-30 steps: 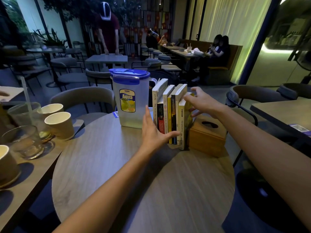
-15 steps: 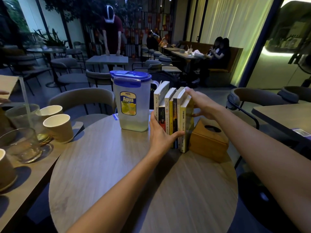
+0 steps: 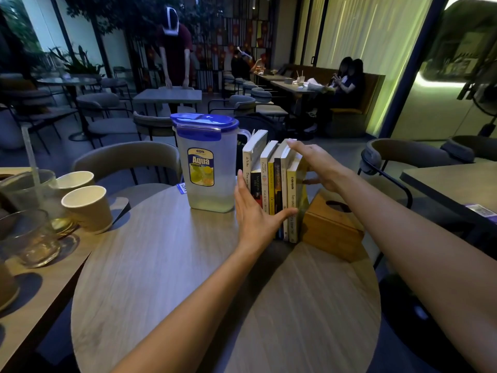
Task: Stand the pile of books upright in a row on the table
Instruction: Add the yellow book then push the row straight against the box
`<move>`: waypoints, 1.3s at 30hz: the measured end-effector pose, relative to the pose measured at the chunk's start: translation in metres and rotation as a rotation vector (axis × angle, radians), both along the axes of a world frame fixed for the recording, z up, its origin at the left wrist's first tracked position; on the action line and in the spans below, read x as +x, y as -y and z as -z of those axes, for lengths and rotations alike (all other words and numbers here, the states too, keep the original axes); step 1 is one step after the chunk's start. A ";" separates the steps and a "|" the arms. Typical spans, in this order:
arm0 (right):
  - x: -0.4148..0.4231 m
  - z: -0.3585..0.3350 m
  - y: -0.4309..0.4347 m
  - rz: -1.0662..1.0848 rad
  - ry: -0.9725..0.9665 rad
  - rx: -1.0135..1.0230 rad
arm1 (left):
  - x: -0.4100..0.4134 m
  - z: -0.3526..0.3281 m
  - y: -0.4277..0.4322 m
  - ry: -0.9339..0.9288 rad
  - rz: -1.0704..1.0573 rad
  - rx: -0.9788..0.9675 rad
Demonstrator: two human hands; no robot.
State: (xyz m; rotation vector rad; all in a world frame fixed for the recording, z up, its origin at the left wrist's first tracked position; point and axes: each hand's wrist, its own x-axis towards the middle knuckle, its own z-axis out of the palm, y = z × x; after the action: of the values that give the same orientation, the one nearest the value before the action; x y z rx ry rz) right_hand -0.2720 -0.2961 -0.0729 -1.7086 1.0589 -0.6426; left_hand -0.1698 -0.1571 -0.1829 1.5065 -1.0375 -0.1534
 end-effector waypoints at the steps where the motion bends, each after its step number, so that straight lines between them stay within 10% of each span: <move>1: 0.000 0.002 0.001 0.025 0.026 0.020 | -0.003 -0.003 -0.001 0.010 -0.012 -0.009; 39: 0.003 0.001 -0.011 -0.068 0.115 0.097 | -0.001 -0.022 0.003 0.113 -0.078 0.039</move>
State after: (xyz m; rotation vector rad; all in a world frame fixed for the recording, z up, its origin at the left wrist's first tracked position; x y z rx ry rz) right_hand -0.2689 -0.2853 -0.0743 -1.5977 0.9324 -0.6287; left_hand -0.1707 -0.1597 -0.1612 1.6036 -1.0686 -0.0333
